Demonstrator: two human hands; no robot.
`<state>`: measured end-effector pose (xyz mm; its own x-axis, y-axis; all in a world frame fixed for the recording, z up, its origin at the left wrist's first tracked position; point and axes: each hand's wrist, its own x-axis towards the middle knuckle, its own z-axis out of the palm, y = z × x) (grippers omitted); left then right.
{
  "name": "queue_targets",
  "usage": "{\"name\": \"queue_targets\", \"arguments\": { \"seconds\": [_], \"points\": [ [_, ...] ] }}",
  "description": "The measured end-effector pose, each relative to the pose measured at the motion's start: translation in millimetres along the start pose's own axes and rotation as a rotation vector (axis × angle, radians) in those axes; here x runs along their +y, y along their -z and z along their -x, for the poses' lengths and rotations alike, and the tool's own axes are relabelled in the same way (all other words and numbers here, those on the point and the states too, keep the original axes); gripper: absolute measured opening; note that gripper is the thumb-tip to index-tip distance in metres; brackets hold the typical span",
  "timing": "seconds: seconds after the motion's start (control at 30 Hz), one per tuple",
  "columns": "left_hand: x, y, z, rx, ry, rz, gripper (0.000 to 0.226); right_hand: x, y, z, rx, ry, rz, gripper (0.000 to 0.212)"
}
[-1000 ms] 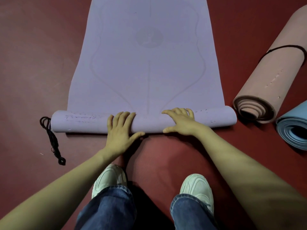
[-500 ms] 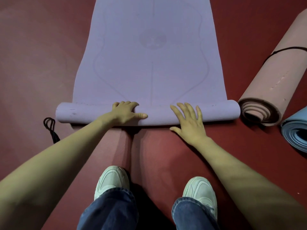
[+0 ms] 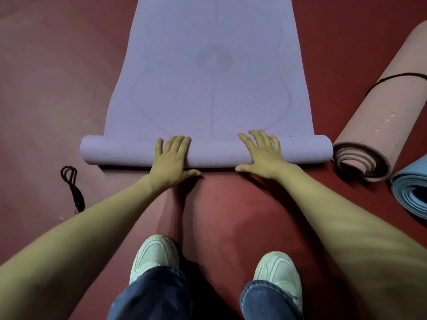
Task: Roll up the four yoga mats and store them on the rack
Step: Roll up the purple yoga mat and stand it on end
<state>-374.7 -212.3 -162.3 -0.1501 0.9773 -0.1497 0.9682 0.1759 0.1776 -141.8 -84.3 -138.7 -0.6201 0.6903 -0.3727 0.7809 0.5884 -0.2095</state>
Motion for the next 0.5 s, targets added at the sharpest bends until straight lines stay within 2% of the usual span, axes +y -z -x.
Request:
{"name": "queue_targets", "arguments": {
  "seconds": [0.07, 0.17, 0.33, 0.5],
  "points": [
    [-2, 3, -9, -0.004, 0.010, -0.007, 0.098, -4, -3, 0, 0.036, -0.044, 0.071, 0.105],
    [-3, 8, -14, 0.001, -0.015, -0.048, 0.091, -9, -6, -1, 0.074, -0.096, 0.150, 0.109],
    [-8, 21, -23, -0.007, -0.087, -0.128, 0.082, -8, 2, -8, 0.123, -0.080, 0.198, 0.095],
    [-9, 14, -4, 0.096, -0.212, -0.092, 0.088, -13, -7, 12, 0.166, -0.050, 0.212, 0.086]
  ]
}}
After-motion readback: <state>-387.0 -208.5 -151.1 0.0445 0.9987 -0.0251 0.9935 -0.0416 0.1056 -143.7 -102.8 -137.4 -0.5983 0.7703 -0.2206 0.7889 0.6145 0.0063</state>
